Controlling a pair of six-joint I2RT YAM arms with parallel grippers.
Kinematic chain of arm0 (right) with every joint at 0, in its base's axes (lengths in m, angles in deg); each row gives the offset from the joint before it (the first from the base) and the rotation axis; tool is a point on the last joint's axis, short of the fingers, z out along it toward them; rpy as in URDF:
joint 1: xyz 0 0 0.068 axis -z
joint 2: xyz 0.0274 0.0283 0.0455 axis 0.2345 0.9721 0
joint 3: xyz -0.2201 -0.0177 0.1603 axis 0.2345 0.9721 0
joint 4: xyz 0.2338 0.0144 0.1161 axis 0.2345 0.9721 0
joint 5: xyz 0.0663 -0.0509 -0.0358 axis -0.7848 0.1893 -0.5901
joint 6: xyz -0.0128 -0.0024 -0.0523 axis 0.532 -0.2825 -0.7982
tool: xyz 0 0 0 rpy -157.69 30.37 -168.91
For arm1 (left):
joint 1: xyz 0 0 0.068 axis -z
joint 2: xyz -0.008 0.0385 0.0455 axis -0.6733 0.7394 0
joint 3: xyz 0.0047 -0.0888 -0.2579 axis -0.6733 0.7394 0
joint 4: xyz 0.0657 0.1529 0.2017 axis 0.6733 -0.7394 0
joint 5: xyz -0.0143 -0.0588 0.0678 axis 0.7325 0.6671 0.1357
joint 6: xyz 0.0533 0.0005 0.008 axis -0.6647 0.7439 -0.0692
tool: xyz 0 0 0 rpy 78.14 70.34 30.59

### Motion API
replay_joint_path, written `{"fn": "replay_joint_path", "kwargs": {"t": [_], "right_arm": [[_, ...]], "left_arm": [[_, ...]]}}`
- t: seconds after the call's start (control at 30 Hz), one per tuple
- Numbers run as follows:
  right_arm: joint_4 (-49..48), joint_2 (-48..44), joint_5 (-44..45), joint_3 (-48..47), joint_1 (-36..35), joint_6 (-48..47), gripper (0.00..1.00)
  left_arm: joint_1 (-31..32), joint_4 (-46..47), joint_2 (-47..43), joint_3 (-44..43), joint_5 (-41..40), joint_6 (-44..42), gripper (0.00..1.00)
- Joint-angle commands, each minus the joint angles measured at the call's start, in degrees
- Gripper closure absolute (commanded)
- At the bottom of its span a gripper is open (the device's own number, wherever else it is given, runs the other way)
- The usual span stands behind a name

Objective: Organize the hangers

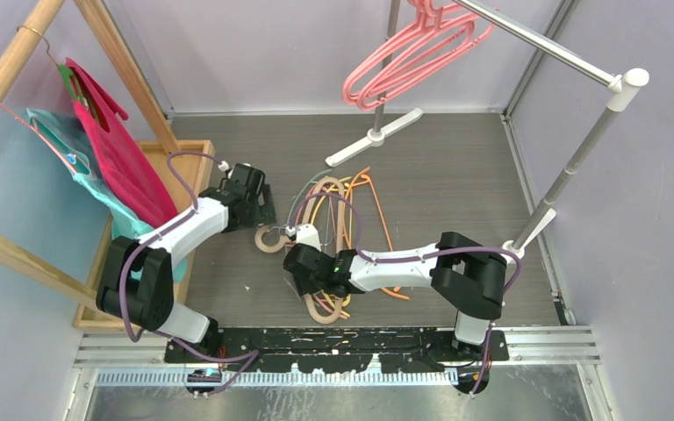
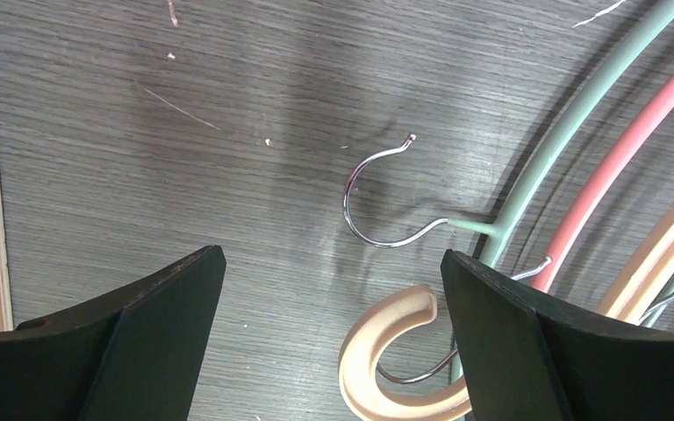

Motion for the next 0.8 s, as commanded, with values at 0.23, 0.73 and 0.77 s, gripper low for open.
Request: {"fn": "replay_joint_path", "kwargs": {"t": [0.23, 0.73, 0.77], "right_arm": [[1.7, -3.8, 5.9, 1.6, -0.3, 1.3, 0.89], [19.9, -38.5, 24.9, 13.4, 2.5, 9.4, 0.95], [20.1, -40.8, 24.6, 13.9, 4.6, 9.0, 0.94]], "left_arm": [[-0.2, 1.5, -3.9, 0.6, -0.9, 0.9, 0.02], [-0.2, 1.3, -6.0, 1.6, -2.8, 1.4, 0.02], [-0.2, 1.4, -5.9, 1.6, -2.5, 1.4, 0.02]]}}
